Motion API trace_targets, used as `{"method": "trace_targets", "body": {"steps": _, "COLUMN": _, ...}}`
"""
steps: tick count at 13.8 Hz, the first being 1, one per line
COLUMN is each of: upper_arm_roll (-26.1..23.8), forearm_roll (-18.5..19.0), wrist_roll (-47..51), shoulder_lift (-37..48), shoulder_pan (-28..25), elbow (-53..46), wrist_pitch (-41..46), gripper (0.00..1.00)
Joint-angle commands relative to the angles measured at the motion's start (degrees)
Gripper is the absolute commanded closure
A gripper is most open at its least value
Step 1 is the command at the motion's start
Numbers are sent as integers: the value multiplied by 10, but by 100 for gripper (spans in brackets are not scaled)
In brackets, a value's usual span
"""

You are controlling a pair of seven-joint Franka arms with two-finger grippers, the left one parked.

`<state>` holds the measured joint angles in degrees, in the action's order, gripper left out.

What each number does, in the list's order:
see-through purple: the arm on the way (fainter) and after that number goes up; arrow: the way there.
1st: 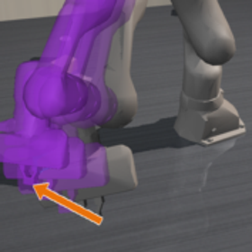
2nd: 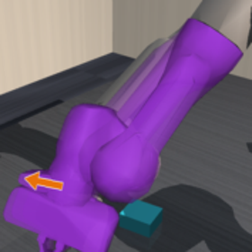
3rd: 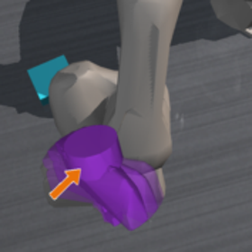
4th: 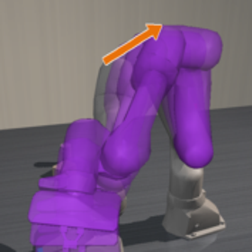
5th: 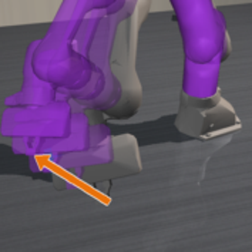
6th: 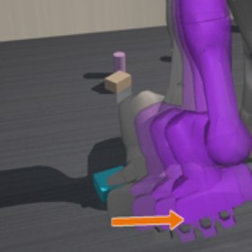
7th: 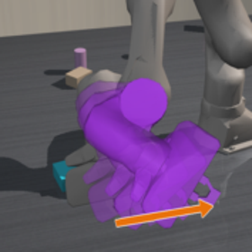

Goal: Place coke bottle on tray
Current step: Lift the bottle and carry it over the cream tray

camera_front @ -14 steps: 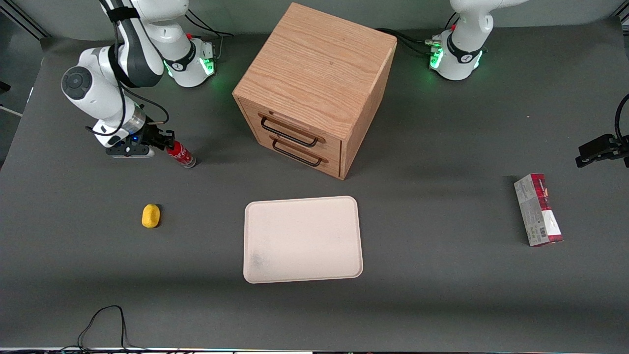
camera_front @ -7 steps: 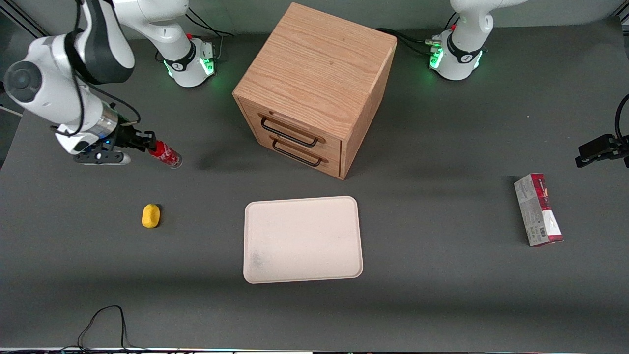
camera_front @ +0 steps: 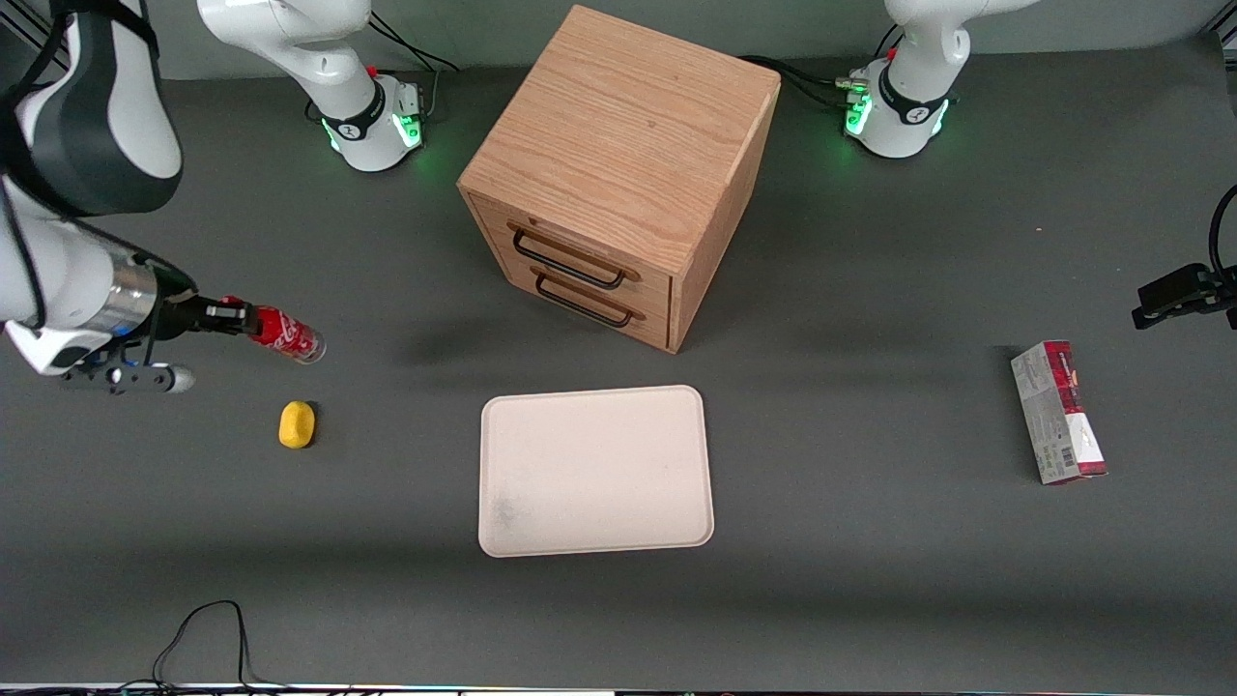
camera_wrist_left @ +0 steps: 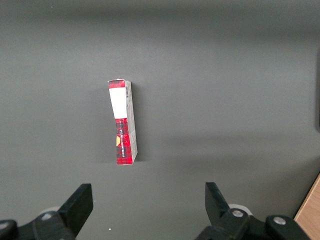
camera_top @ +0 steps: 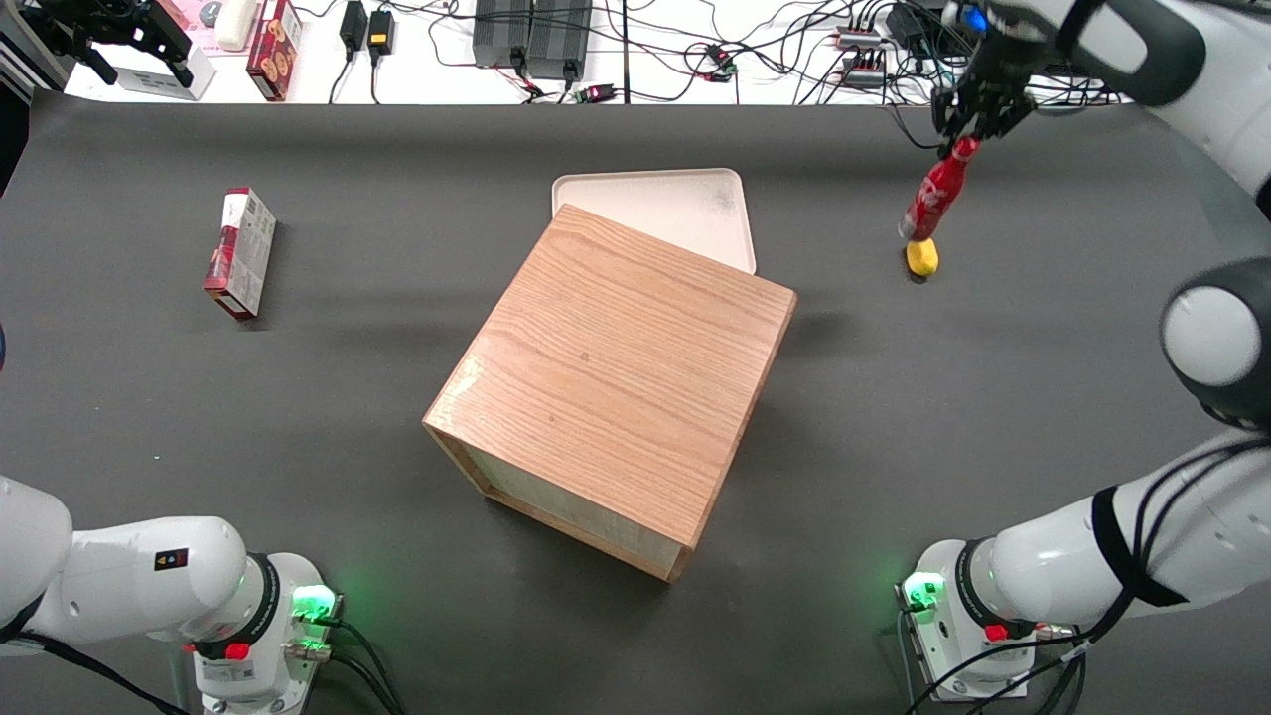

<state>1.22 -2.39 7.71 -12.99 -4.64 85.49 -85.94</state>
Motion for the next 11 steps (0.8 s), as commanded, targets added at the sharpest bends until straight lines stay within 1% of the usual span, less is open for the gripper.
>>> {"method": "trace_targets", "body": {"steps": 1, "upper_arm_roll": -1, "forearm_roll": -2, "wrist_roll": 18, "shoulder_lift": -100, "shoulder_pan": -2, "elbow": -184, "wrist_pitch": 95, "gripper": 100}}
{"method": "trace_targets", "body": {"steps": 4, "upper_arm_roll": -7, "forearm_roll": -2, "wrist_roll": 35, "shoulder_lift": -143, "shoulder_pan": -4, "elbow": -258, "wrist_pitch": 116, "gripper": 100}}
{"method": "trace_targets", "body": {"steps": 6, "upper_arm_roll": -25, "forearm_roll": -1, "wrist_roll": 42, "shoulder_lift": -157, "shoulder_pan": -5, "elbow": -277, "wrist_pitch": 113, "gripper": 100}}
{"method": "trace_targets", "body": {"steps": 8, "upper_arm_roll": -48, "forearm_roll": -1, "wrist_roll": 75, "shoulder_lift": -181, "shoulder_pan": -5, "elbow": -298, "wrist_pitch": 107, "gripper": 100}}
{"method": "trace_targets", "body": {"steps": 9, "upper_arm_roll": -62, "forearm_roll": -1, "wrist_roll": 90, "shoulder_lift": -193, "shoulder_pan": -11, "elbow": -306, "wrist_pitch": 99, "gripper": 100}}
{"method": "trace_targets", "body": {"steps": 11, "upper_arm_roll": -69, "forearm_roll": 0, "wrist_roll": 120, "shoulder_lift": -207, "shoulder_pan": -30, "elbow": -311, "wrist_pitch": 75, "gripper": 100}}
